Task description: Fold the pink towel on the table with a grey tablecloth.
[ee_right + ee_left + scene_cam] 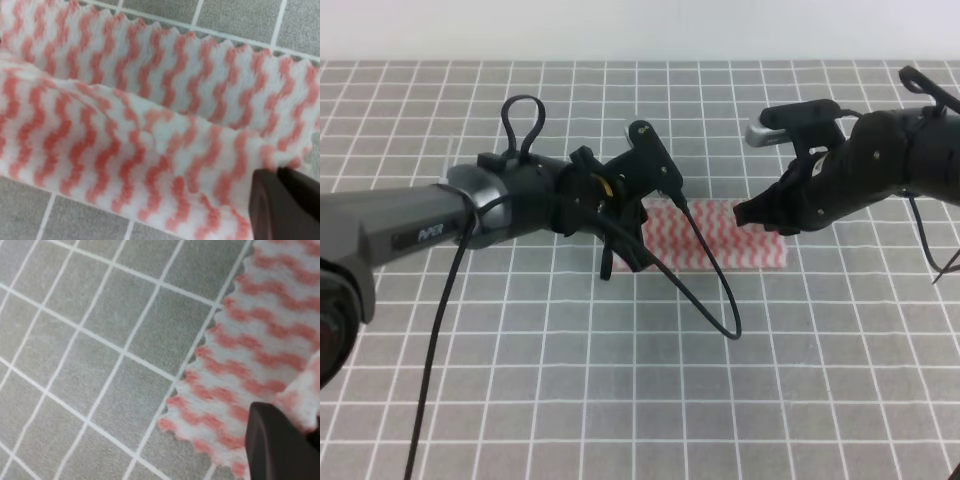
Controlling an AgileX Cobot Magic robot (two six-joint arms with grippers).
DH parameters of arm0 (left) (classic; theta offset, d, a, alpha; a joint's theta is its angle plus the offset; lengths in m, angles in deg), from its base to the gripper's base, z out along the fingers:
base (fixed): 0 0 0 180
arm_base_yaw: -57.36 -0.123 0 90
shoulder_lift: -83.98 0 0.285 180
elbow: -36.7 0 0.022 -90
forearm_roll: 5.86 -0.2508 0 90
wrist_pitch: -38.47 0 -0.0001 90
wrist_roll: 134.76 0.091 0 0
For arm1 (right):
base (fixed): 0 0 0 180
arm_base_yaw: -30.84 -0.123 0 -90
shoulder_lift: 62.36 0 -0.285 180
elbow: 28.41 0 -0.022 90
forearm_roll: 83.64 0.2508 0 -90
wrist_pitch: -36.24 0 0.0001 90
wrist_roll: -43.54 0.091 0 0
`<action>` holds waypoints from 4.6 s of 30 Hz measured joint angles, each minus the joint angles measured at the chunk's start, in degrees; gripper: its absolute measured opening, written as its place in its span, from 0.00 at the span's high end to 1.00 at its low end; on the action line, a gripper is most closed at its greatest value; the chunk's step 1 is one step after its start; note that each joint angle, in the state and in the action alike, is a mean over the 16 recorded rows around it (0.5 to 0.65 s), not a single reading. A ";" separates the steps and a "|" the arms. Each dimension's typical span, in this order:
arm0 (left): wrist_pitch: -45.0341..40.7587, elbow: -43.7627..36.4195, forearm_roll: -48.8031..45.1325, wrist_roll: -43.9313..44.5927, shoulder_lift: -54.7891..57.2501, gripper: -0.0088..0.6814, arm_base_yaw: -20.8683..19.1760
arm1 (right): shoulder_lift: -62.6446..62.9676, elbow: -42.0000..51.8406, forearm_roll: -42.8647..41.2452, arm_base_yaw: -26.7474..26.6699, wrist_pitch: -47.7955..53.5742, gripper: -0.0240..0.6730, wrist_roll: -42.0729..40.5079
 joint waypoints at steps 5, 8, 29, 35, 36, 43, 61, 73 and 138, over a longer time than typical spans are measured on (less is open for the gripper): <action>0.52 0.43 0.00 0.19 0.83 0.99 0.01 | -0.53 0.00 -0.05 -0.01 -0.79 0.99 0.00; 0.69 0.90 0.00 0.29 1.29 0.99 0.01 | -0.65 0.00 -0.11 -0.01 -1.25 0.99 0.00; 0.51 2.84 0.00 0.36 2.26 0.99 -0.05 | -1.41 0.00 -0.38 0.00 -3.66 0.97 -0.28; 0.82 2.84 0.03 0.27 2.59 0.99 -0.30 | -1.83 0.00 -0.37 0.05 -4.37 0.89 -0.43; 0.93 2.84 0.03 0.26 2.66 0.99 -0.36 | -1.89 0.00 -0.37 0.10 -4.54 0.88 -0.44; 2.43 2.84 0.13 0.06 2.91 0.89 -1.14 | -2.25 -0.01 -0.17 1.01 -5.98 0.75 -0.42; 9.11 2.85 0.43 -0.36 4.27 0.51 -3.05 | -2.23 0.00 0.97 3.90 -5.59 0.67 -0.17; 6.96 2.84 1.12 -11.59 -0.94 0.73 -4.89 | -2.35 -0.01 3.88 3.93 -0.75 0.53 -0.07; -16.92 2.84 27.99 2.24 1.93 0.99 -4.93 | -9.68 -13.60 14.35 3.94 12.92 0.97 -8.15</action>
